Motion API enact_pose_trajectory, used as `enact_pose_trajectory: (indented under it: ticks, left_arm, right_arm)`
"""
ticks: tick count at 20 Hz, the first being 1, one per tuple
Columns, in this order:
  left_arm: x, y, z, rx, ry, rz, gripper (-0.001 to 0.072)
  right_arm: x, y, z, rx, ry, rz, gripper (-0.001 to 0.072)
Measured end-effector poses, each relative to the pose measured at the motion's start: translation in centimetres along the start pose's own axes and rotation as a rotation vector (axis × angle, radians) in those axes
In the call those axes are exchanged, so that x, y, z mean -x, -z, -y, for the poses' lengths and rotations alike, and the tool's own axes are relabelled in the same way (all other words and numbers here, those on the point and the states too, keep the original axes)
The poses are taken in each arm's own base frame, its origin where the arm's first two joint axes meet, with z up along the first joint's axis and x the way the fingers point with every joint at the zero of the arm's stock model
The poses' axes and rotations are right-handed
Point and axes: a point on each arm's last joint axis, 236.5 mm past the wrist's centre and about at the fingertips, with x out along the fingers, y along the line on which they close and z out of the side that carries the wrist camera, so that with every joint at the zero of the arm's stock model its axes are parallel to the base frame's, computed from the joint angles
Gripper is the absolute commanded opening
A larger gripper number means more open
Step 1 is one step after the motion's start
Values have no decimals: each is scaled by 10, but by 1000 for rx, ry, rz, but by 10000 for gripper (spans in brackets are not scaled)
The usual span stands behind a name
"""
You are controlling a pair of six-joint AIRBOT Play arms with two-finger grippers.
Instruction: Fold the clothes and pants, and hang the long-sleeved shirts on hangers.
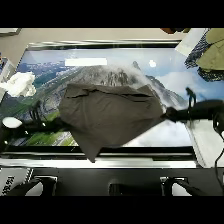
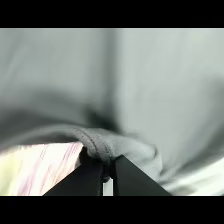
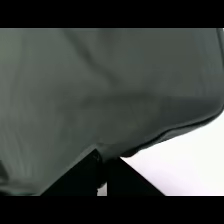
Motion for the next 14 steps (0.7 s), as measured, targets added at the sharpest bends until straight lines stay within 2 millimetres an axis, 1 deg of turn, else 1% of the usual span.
enact_pose_trajectory:
  ticks: [2,3,4,5,6,7,8,9,10,12,14]
  left_arm:
    - [31,-49,34,-120,4,116,16]
    - [53,-73,55,-181,1,181,17]
    - [75,-93,75,-237,-5,241,17]
    - [100,-110,96,-290,-15,301,17]
    - [129,-124,118,-343,-29,369,17]
    - [158,-134,139,-388,-44,435,17]
    - [190,-141,160,-429,-63,504,17]
    - [222,-143,179,-463,-80,575,17]
    - [252,-141,195,-487,-96,641,17]
    - [312,-128,222,-504,-126,781,17]
    - [359,-108,235,-492,-156,901,17]
  right_arm:
    - [33,-54,-36,105,36,152,27]
    - [58,-83,-57,156,50,244,27]
    - [87,-108,-78,199,58,334,27]
    - [124,-130,-102,241,66,436,27]
    - [159,-146,-122,275,74,525,27]
    - [200,-156,-145,309,82,624,27]
    - [239,-161,-164,339,88,713,27]
    - [279,-158,-184,367,94,798,27]
    - [311,-151,-199,391,99,864,28]
    - [374,-123,-227,426,97,993,28]
    - [422,-90,-245,446,93,1096,28]
